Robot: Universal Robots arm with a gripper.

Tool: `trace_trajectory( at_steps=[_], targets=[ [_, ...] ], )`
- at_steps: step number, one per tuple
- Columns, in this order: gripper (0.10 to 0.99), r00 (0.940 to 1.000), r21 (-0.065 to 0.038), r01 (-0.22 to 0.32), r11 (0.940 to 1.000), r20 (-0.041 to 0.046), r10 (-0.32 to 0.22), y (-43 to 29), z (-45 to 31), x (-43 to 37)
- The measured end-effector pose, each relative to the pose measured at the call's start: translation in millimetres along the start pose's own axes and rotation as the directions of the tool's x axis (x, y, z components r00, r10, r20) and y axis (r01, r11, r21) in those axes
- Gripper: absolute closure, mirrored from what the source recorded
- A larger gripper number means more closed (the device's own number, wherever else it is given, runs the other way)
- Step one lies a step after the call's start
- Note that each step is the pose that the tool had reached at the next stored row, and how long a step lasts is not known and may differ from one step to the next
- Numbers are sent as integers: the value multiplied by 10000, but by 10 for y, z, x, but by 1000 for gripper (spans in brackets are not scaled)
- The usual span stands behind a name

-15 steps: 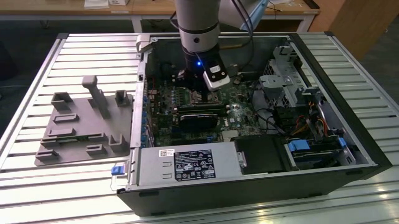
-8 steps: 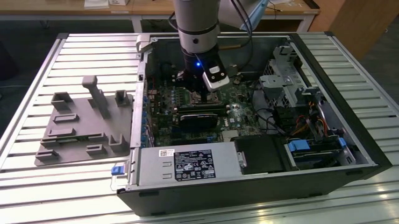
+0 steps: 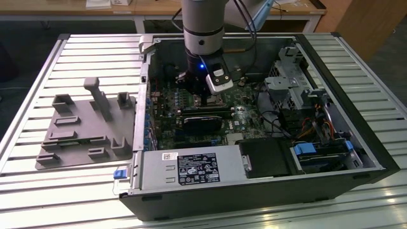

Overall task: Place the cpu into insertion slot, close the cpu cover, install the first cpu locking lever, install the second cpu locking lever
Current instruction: 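Install the second cpu locking lever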

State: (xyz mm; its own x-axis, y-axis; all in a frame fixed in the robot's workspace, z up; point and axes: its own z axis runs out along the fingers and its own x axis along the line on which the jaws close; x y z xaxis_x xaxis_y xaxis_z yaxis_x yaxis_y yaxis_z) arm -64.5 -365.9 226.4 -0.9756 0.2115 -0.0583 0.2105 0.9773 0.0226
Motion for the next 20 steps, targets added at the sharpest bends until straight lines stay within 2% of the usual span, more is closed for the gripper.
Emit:
trace_trajectory(
  at_steps=[5, 6, 8, 15, 20],
  targets=[
    [980, 10000, 1, 0, 10000, -11, 0, 0, 0, 0],
    [980, 10000, -27, 0, 10000, -17, 0, -2, 2, -1],
    [980, 10000, -121, 3, 9999, -36, -3, -14, 8, -1],
    [980, 9999, -559, 72, 9984, -66, -76, -67, 34, -6],
    [980, 9999, -787, 122, 9968, -48, -126, -120, 49, -11]
  ],
)
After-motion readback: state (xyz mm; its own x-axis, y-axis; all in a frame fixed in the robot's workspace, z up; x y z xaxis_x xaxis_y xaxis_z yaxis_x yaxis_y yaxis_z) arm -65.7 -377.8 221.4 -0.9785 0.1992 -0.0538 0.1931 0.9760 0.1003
